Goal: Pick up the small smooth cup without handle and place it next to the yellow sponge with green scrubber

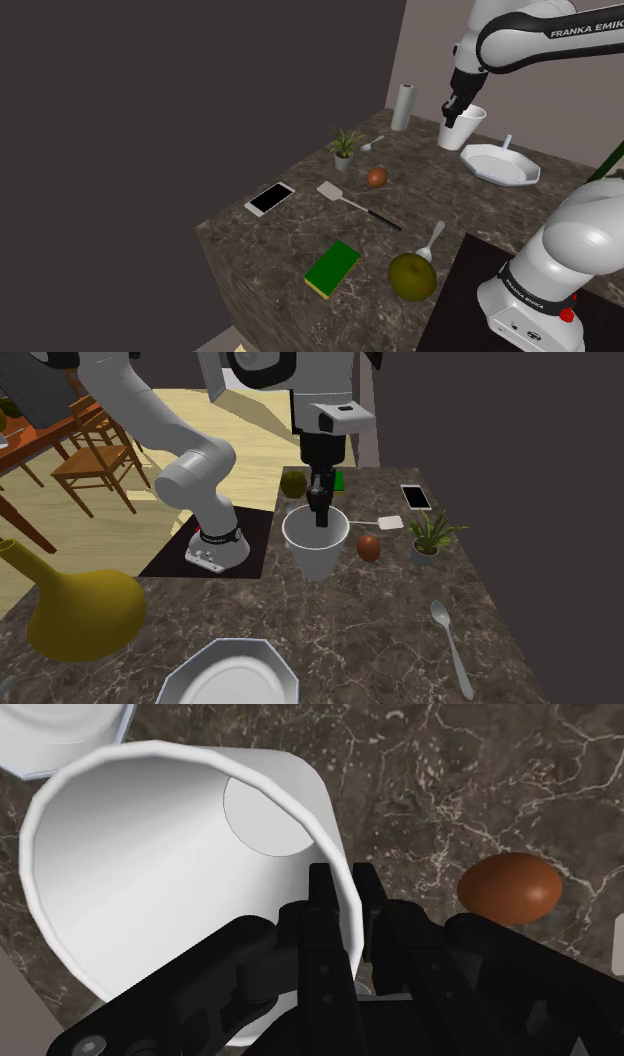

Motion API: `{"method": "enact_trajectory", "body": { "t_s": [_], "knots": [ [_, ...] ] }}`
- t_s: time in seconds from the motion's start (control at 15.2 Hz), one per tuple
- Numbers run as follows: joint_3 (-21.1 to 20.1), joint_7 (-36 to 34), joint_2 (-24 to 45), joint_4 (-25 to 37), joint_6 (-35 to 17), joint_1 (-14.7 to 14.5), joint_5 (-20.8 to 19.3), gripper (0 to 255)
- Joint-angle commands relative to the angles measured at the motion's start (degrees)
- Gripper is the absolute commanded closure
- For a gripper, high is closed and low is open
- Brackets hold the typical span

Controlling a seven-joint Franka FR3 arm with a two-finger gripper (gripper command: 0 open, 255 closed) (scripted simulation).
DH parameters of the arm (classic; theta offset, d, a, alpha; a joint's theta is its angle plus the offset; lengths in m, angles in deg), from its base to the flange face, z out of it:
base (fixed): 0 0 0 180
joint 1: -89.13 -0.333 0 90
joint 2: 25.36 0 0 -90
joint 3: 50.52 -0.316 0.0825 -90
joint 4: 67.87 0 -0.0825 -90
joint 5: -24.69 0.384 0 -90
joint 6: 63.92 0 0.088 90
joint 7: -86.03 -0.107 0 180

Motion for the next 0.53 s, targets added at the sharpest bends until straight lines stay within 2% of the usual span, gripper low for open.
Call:
{"method": "enact_trajectory", "body": {
  "t_s": [0.0,0.4,0.46],
  "knots": [
    [-0.1,0.4,-0.1,1.4,1.4,0.0,0.2,255],
    [-0.5,1.3,-0.1,5.7,5.7,-0.2,0.8,255],
    [-1.8,-0.1,-0.1,5.7,6.0,-0.8,1.5,255]
  ]
}}
